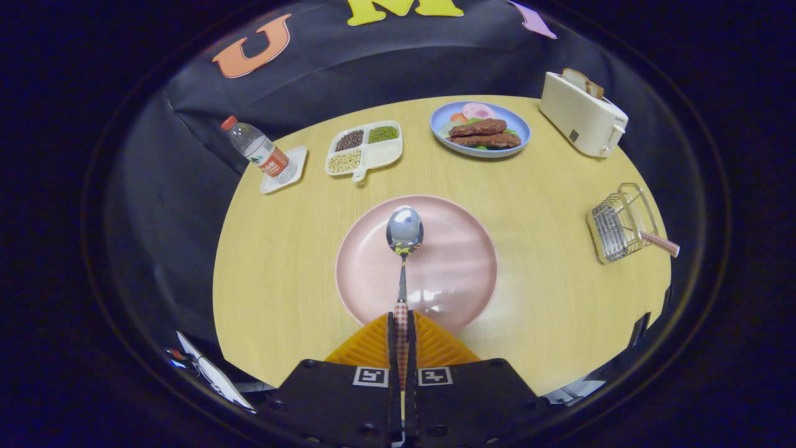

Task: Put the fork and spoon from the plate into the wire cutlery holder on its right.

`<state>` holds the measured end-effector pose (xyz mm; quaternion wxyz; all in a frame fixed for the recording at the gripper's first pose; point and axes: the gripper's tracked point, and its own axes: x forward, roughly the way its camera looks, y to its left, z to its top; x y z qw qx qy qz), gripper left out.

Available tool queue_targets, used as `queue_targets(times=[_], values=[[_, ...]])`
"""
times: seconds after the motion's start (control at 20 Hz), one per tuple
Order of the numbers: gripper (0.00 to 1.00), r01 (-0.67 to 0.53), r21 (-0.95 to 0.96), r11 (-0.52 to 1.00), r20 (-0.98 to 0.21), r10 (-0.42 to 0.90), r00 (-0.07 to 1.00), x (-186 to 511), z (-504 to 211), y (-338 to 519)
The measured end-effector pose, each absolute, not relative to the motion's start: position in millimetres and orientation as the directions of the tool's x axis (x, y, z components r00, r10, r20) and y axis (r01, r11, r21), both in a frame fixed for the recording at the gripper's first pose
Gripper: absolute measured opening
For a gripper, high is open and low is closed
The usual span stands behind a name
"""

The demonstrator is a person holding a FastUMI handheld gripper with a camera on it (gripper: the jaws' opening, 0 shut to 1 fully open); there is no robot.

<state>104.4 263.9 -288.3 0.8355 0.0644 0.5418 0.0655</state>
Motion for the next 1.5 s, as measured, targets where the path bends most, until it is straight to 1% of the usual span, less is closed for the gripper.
queue_targets(times=[0.25, 0.5, 0.7, 0.85, 1.15, 1.35, 1.5], values=[[0.03, -0.081, 0.16, 0.984, -0.901, 0.179, 0.394, 102, -247, 210], [0.03, -0.076, 0.185, 0.98, -0.926, 0.199, 0.321, 96, -217, 157], [0.03, -0.044, 0.204, 0.978, -0.951, 0.208, 0.227, 90, -196, 109], [0.02, -0.04, 0.126, 0.991, -0.977, 0.131, 0.168, 91, -189, 58], [0.03, -0.029, 0.033, 0.999, -0.997, 0.035, 0.073, 100, -184, -18], [0.03, -0.02, 0.026, 0.999, -0.999, 0.025, -0.023, 107, -191, -36], [0.03, -0.006, 0.024, 1.0, -0.998, 0.023, -0.065, 119, -200, -37]])
